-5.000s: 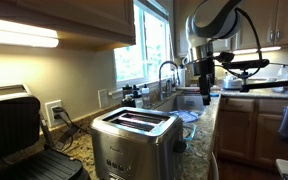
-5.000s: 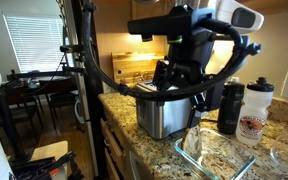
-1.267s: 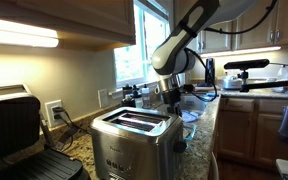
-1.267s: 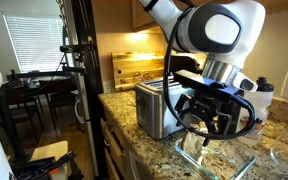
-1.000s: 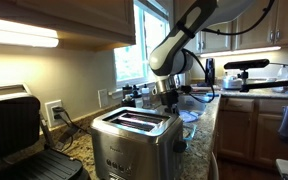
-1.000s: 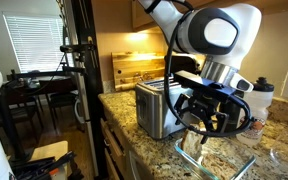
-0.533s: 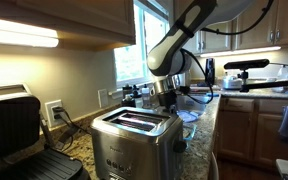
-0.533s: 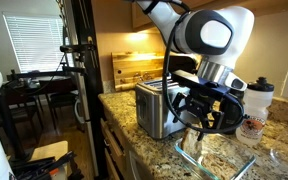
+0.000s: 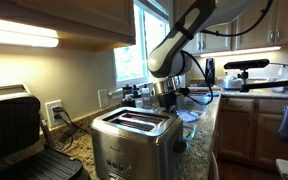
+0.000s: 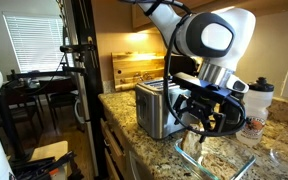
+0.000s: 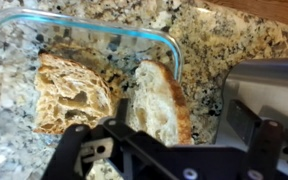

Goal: Place one slice of bread in the toaster

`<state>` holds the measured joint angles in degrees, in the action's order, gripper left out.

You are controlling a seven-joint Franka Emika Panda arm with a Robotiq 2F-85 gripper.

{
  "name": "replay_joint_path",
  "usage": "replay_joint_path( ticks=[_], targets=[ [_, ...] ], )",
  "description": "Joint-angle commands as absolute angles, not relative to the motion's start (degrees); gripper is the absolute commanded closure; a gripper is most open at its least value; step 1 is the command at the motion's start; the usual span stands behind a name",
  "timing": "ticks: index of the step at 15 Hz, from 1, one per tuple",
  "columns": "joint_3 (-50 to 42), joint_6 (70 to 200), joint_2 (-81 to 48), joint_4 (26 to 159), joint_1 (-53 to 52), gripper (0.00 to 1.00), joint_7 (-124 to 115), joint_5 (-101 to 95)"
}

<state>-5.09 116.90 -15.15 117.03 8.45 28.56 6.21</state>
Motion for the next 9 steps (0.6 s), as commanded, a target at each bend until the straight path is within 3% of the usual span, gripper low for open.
replay_joint_path(
  ticks=[1,2,3,9],
  targets=[
    [-4.46,118.9,-15.35,117.69,9.57,0.11,28.05,7.21],
    [-4.45,119.04,-15.49,117.66,9.61,0.31,27.99,7.22],
    [-4.43,119.15,-15.61,117.61,9.64,0.31,27.96,7.22],
    [-4.49,119.39,-15.69,117.43,9.83,0.71,27.83,7.23]
  ],
)
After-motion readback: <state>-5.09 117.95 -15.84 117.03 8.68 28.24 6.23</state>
